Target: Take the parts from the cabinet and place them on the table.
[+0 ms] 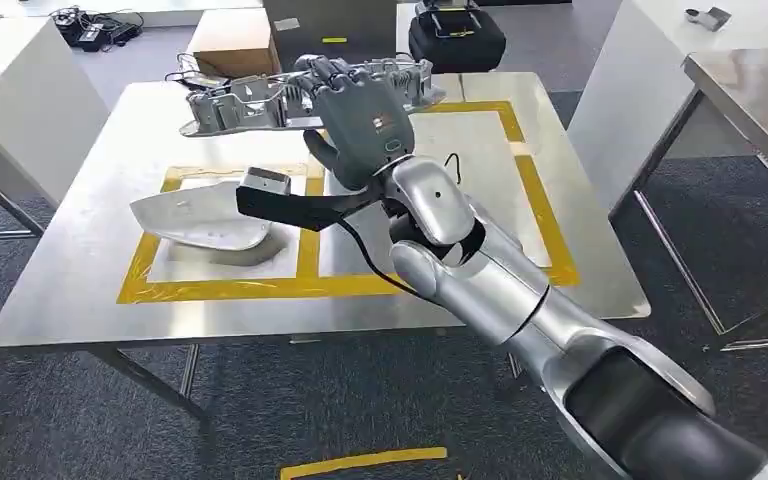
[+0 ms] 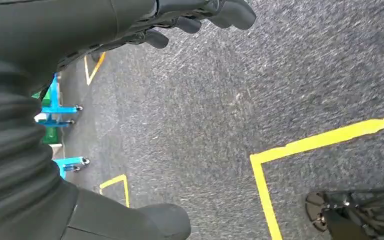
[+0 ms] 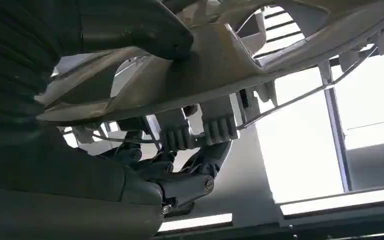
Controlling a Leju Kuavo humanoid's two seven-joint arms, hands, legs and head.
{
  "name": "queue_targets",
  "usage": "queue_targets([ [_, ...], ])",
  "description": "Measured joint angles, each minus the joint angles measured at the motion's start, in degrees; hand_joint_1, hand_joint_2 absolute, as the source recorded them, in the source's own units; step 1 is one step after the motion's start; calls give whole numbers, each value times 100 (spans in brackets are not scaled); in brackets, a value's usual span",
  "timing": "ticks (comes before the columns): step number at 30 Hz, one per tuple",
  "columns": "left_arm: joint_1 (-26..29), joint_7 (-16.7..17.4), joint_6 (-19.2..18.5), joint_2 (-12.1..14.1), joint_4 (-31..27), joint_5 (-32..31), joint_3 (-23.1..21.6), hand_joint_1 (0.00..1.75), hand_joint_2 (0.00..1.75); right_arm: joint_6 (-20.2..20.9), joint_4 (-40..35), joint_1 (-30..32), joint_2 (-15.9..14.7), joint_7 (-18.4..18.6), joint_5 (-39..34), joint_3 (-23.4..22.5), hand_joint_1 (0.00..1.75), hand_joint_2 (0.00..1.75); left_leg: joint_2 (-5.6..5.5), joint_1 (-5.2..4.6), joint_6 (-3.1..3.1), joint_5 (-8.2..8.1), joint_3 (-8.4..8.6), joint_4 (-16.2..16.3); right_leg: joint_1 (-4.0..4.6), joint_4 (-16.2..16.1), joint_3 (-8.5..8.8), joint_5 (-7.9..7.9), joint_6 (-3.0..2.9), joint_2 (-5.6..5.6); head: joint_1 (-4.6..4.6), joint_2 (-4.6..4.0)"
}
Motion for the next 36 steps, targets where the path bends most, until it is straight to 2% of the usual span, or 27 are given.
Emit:
queue_targets([
  [2,9,0,0,5,0,-4,2,0,175,18,22,-2,-2,57,-22,-50,175,175,20,-11,75,-7,6,-3,8,-22,1,16,7,0,2,0],
  [7,5,4,-35,2,0,-39,2,0,175,44,350,-89,0,129,-81,-199,175,175,43,-9,-2,31,50,-77,17,-21,-3,31,-59,19,0,0],
  [15,-20,31,-122,2,0,-210,2,0,175,116,1778,-679,77,175,-166,-435,175,175,51,-7,-69,50,55,-99,17,-18,-10,41,-80,24,2,0],
  [19,-53,89,-160,2,0,-304,-2,0,175,472,2749,-957,170,397,-81,-468,175,175,48,-7,-69,50,53,-94,14,-22,-5,42,-78,23,2,0],
  [24,-82,118,-173,2,0,-321,-9,0,175,751,3595,-967,245,614,6,-468,175,175,51,-8,-66,48,48,-84,0,-25,-6,46,-72,26,2,0],
  [29,-137,85,-219,0,2,-332,-11,0,175,1226,4092,-875,291,850,33,-465,175,175,52,-10,-57,41,51,-82,3,-36,3,45,-68,31,2,0],
  [36,-131,48,-225,2,4,-374,-11,0,175,1543,4426,-476,291,776,-65,-468,175,175,65,-12,-54,39,51,-82,1,-36,1,48,-65,42,2,0],
])
